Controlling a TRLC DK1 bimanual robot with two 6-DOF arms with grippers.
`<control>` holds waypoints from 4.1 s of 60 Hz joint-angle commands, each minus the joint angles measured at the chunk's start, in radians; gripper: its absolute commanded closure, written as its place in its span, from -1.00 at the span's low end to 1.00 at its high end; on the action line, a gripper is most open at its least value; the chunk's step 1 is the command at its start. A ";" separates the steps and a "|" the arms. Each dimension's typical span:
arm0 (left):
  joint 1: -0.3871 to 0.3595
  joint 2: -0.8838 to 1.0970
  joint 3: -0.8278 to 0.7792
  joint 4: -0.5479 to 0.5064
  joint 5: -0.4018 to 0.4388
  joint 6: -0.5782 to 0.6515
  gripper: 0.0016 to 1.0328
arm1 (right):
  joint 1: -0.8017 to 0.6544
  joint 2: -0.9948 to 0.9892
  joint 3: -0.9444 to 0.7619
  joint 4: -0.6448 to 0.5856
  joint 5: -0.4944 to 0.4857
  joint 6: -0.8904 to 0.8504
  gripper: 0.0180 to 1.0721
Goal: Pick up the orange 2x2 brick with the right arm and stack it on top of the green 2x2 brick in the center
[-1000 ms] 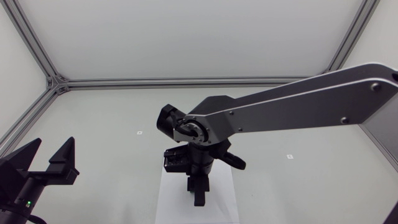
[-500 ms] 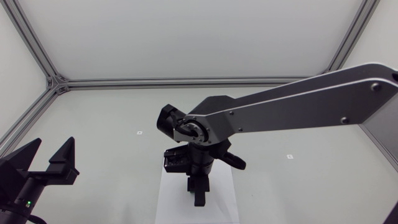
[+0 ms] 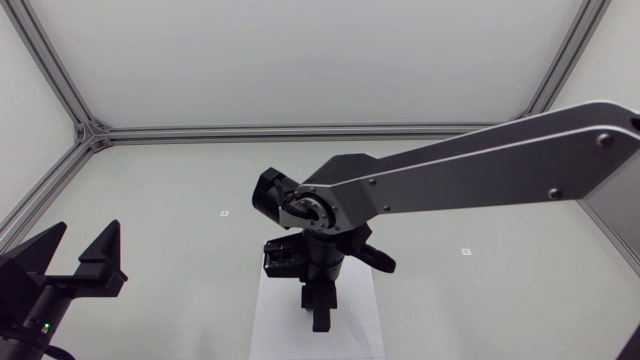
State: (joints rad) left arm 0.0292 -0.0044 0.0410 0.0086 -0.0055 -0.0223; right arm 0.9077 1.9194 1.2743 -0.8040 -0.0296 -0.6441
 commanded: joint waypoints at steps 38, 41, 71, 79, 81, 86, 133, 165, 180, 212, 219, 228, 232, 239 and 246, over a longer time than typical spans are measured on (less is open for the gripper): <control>0.003 -0.008 -0.041 -0.015 0.004 0.013 -0.92 | 0.003 0.043 -0.043 -0.009 -0.018 0.004 0.03; 0.003 -0.008 -0.041 -0.015 0.004 0.013 -0.92 | 0.002 0.043 -0.043 -0.009 -0.018 0.004 0.03; 0.003 -0.008 -0.041 -0.015 0.004 0.013 -0.92 | -0.006 0.050 -0.039 0.022 -0.013 0.009 0.04; 0.003 -0.008 -0.041 -0.015 0.004 0.013 -0.92 | -0.018 0.063 -0.027 0.023 -0.010 -0.003 0.08; 0.003 -0.008 -0.041 -0.013 0.004 0.013 -0.92 | -0.021 0.067 -0.023 0.022 -0.010 -0.008 0.13; 0.003 -0.008 -0.041 -0.015 0.006 0.013 -0.92 | -0.026 0.072 -0.013 0.017 -0.010 -0.014 0.13; 0.003 -0.008 -0.041 -0.013 0.006 0.013 -0.92 | -0.023 0.064 -0.007 0.009 -0.012 0.003 -0.51; 0.003 -0.008 -0.041 -0.015 0.004 0.013 -0.92 | -0.013 -0.189 -0.050 -0.092 -0.010 0.086 -0.91; 0.003 -0.008 -0.041 -0.015 0.004 0.013 -0.92 | -0.015 -0.428 -0.093 -0.138 -0.015 0.212 -0.91; 0.003 -0.008 -0.041 -0.013 0.004 0.013 -0.92 | -0.415 -1.028 -0.406 0.006 0.053 0.419 -0.91; 0.003 -0.008 -0.041 -0.015 0.004 0.013 -0.92 | -0.526 -1.159 -0.501 0.069 0.054 0.412 -0.91; 0.003 -0.008 -0.041 -0.015 0.004 0.013 -0.92 | -0.590 -1.324 -0.638 0.175 0.077 0.393 -0.91; 0.003 -0.008 -0.041 -0.013 0.004 0.013 -0.92 | -0.607 -1.381 -0.679 0.204 0.097 0.393 -0.91; 0.003 -0.008 -0.041 -0.015 0.004 0.013 -0.92 | -0.671 -1.478 -0.722 0.255 0.138 0.353 -0.91; 0.003 -0.008 -0.041 -0.013 0.004 0.013 -0.92 | -0.709 -1.570 -0.803 0.341 0.154 0.296 -0.91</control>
State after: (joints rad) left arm 0.0292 -0.0044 0.0410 0.0090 -0.0055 -0.0219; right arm 0.2192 0.3954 0.5316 -0.4976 0.1150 -0.3096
